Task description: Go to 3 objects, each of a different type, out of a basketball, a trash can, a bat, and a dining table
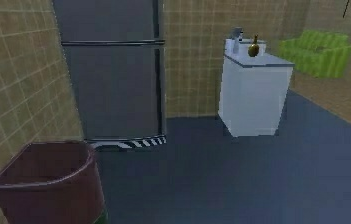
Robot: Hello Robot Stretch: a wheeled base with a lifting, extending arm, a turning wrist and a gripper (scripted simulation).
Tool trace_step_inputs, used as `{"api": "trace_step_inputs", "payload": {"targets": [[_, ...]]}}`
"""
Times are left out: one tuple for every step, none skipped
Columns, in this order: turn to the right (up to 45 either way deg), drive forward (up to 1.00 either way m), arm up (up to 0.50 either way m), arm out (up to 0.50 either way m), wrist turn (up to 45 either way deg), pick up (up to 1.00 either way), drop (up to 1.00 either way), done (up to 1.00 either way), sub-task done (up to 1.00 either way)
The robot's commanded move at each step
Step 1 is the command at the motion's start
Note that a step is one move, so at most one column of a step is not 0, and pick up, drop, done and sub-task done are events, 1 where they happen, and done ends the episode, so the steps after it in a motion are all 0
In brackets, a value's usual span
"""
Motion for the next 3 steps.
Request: {"api": "trace_step_inputs", "payload": {"targets": [[0.0,0.3,0.0,0.0,0.0,0.0,0.0,0.0,0.0],[-45.0,0.0,0.0,0.0,0.0,0.0,0.0,0.0,0.0],[0.0,0.0,0.0,0.0,0.0,0.0,0.0,0.0,1.0]]}}
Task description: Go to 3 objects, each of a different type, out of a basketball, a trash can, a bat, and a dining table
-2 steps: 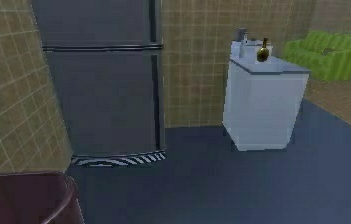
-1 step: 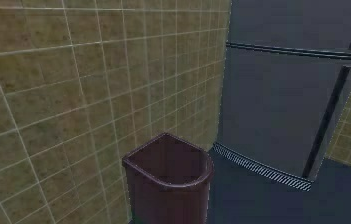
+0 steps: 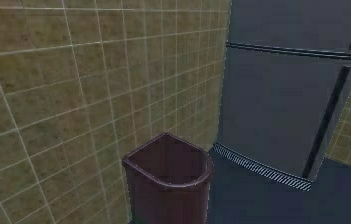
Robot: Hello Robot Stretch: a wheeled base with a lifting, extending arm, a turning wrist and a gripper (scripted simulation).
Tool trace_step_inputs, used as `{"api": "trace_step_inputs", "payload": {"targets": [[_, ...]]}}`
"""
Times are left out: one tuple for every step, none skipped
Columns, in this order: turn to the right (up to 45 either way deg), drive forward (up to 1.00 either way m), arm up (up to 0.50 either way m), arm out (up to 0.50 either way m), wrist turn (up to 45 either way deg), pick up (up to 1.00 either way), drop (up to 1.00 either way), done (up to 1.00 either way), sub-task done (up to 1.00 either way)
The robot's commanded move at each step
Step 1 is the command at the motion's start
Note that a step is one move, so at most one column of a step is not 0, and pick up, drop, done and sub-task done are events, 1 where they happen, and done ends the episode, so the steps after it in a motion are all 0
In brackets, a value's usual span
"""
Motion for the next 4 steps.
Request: {"api": "trace_step_inputs", "payload": {"targets": [[-45.0,0.0,0.0,0.0,0.0,0.0,0.0,0.0,0.0],[-45.0,0.0,0.0,0.0,0.0,0.0,0.0,0.0,0.0],[-39.0,0.0,0.0,0.0,0.0,0.0,0.0,0.0,0.0],[-3.0,0.0,0.0,0.0,0.0,0.0,0.0,0.0,0.0]]}}
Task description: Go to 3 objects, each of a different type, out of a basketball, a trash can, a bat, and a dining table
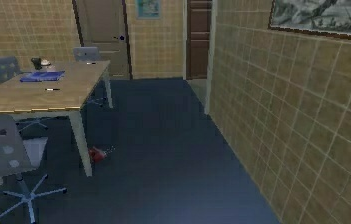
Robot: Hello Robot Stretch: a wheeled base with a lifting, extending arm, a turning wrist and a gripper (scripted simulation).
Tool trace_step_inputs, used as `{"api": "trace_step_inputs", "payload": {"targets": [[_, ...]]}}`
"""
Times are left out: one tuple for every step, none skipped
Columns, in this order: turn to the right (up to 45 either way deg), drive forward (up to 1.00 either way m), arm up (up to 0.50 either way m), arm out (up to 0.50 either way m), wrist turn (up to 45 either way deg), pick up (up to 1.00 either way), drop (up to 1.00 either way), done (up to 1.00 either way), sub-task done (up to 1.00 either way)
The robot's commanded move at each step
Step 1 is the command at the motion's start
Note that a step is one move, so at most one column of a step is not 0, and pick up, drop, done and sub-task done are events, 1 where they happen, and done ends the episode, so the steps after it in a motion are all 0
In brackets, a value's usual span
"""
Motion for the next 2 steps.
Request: {"api": "trace_step_inputs", "payload": {"targets": [[0.0,1.0,0.0,0.0,0.0,0.0,0.0,0.0,0.0],[0.0,1.0,0.0,0.0,0.0,0.0,0.0,0.0,0.0]]}}
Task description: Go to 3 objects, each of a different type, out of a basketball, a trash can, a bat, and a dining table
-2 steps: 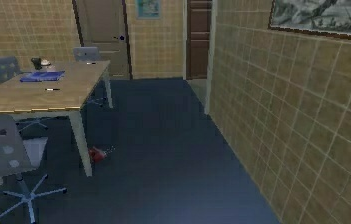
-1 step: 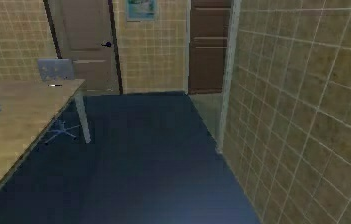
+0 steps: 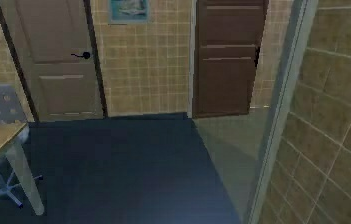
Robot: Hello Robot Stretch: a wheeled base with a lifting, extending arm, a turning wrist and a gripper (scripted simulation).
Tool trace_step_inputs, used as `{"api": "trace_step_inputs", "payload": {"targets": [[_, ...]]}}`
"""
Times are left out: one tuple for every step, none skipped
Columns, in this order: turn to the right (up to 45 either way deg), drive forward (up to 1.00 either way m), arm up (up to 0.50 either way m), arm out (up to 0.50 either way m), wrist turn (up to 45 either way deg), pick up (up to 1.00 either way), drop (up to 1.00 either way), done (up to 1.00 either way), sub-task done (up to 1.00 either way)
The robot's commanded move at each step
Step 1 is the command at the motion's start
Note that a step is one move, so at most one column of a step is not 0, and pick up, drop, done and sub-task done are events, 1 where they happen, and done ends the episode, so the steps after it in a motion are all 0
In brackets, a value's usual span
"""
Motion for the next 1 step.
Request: {"api": "trace_step_inputs", "payload": {"targets": [[0.0,1.0,0.0,0.0,0.0,0.0,0.0,0.0,0.0]]}}
